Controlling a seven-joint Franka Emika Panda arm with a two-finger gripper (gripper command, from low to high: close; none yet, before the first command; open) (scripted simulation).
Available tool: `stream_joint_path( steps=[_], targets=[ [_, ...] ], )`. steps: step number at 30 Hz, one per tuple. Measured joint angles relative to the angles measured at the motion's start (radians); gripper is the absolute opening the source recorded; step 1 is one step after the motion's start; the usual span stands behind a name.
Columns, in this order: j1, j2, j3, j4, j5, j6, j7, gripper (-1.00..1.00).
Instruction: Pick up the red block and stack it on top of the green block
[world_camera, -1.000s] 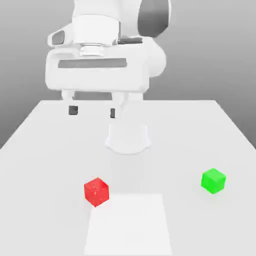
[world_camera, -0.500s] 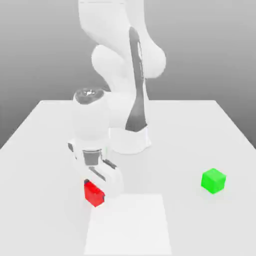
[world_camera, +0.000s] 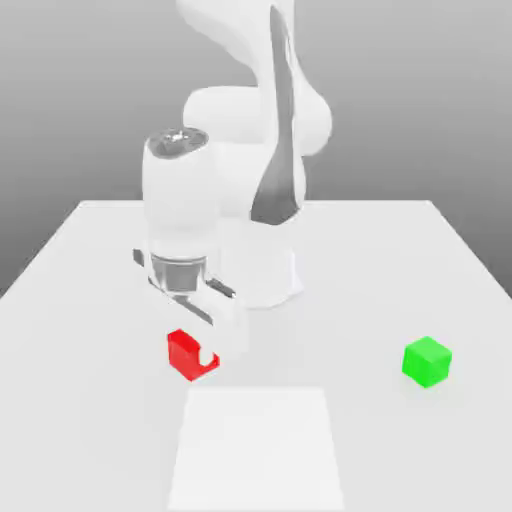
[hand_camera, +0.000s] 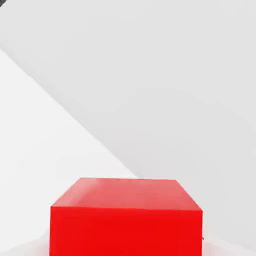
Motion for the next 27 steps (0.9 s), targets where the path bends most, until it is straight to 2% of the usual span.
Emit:
stream_joint_path(
  steps=[17, 20, 23, 24, 27],
  targets=[
    [0.596, -0.042, 0.313, 0.085, 0.109, -0.122, -0.672, -1.00],
    [0.604, 0.048, 0.340, 0.096, 0.041, -0.045, -0.660, -1.00],
    [0.592, 0.157, 0.327, 0.101, -0.088, 0.051, -0.574, -1.00],
    [0.602, 0.188, 0.307, 0.102, -0.129, 0.078, -0.545, 1.00],
    [0.602, 0.188, 0.307, 0.102, -0.129, 0.078, -0.545, 1.00]
  ],
)
